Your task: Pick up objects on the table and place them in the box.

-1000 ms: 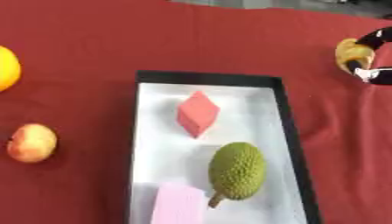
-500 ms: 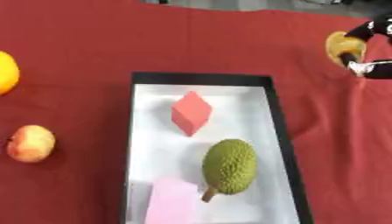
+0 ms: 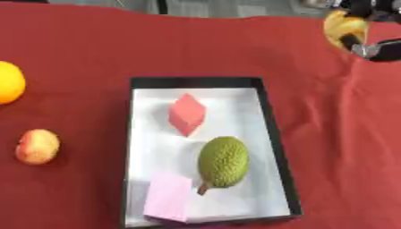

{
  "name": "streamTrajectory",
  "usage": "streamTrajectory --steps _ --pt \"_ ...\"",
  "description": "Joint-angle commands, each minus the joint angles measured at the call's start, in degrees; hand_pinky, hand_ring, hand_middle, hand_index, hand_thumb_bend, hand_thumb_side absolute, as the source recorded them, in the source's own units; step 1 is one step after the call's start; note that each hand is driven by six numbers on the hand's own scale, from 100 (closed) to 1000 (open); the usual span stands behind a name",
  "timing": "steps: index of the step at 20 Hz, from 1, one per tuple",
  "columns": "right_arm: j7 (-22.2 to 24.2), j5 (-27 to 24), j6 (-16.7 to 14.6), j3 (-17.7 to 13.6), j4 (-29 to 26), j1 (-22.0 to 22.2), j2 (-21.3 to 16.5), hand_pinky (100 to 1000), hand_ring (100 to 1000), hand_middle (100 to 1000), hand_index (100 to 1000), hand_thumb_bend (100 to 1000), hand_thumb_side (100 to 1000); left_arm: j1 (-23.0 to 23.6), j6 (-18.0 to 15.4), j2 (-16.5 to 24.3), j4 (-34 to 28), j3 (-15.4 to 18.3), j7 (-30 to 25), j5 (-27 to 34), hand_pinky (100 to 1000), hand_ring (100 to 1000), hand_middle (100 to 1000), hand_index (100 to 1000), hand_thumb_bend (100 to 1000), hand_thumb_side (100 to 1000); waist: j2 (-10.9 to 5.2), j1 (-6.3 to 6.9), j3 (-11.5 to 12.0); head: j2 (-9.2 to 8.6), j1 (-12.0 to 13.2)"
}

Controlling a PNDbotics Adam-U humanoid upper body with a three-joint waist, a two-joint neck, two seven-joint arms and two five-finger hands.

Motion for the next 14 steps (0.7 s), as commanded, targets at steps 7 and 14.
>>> streamTrajectory --steps 7,14 --pt "8.0 -6.6 -1.5 5.7 -14.4 -4.5 1.4 751 484 372 676 250 104 1.3 0.1 3.0 -0.3 1.3 1.1 -0.6 782 794 635 749 100 673 -4.35 0.15 -1.0 2.42 0.8" --pt "13.9 -3.2 3.0 10.1 -25.4 -5.7 6.5 743 489 375 673 245 184 2.7 -0.4 5.0 0.0 2.4 2.1 -0.9 782 794 635 750 100 667 -4.93 0.39 -1.7 3.0 1.8"
